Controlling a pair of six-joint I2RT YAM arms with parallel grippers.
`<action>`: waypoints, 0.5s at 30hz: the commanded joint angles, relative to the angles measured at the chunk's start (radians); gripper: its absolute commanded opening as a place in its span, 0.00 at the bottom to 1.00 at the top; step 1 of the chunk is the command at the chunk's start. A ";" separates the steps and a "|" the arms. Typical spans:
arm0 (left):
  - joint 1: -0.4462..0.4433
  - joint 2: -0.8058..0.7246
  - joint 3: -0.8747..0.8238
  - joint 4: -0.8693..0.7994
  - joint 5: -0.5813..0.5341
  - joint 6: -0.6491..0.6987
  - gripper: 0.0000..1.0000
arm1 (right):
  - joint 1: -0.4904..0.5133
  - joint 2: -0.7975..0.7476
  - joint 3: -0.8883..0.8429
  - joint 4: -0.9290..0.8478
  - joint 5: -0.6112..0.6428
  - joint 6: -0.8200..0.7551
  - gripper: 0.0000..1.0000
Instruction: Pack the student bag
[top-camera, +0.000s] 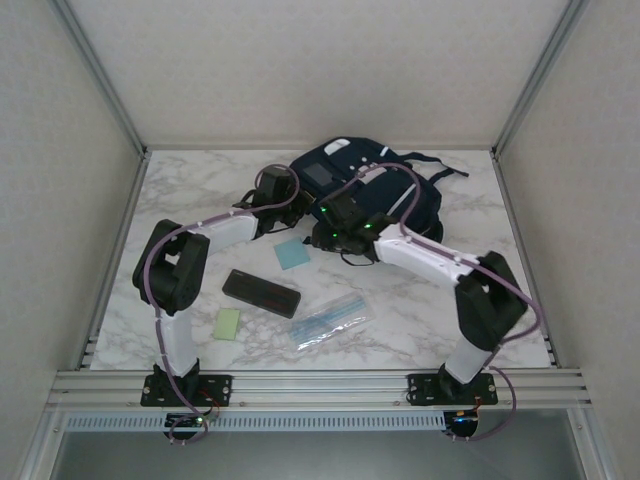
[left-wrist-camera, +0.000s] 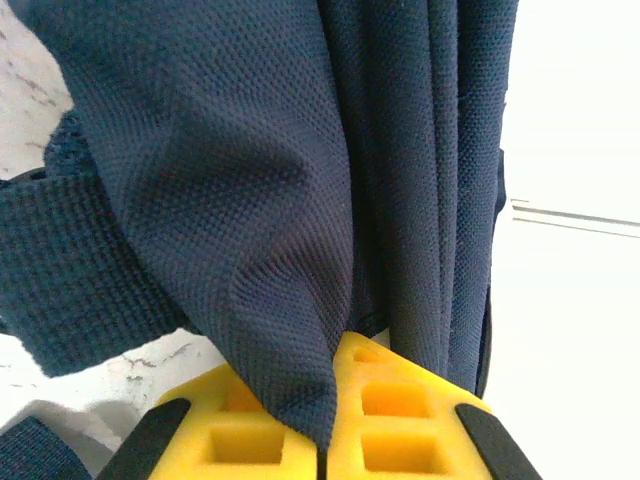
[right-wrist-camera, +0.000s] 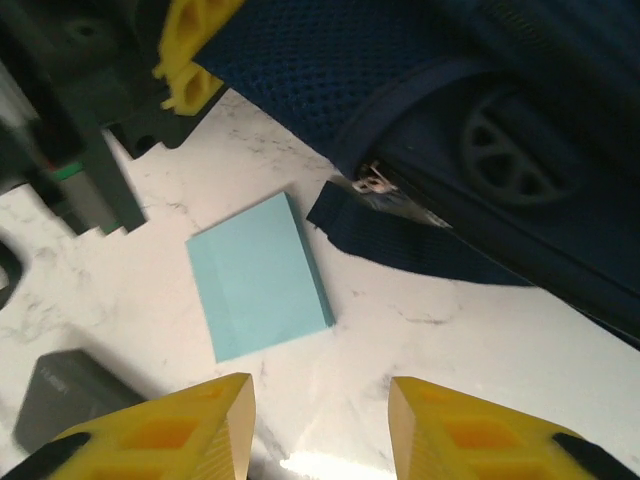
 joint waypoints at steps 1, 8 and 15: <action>-0.041 -0.086 0.018 0.032 0.082 -0.008 0.00 | 0.005 0.074 0.061 0.045 0.144 0.052 0.39; -0.052 -0.114 -0.004 0.028 0.096 -0.028 0.00 | 0.006 0.194 0.129 0.044 0.359 0.071 0.44; -0.065 -0.147 -0.032 0.016 0.101 -0.037 0.00 | 0.006 0.276 0.193 0.064 0.467 0.076 0.37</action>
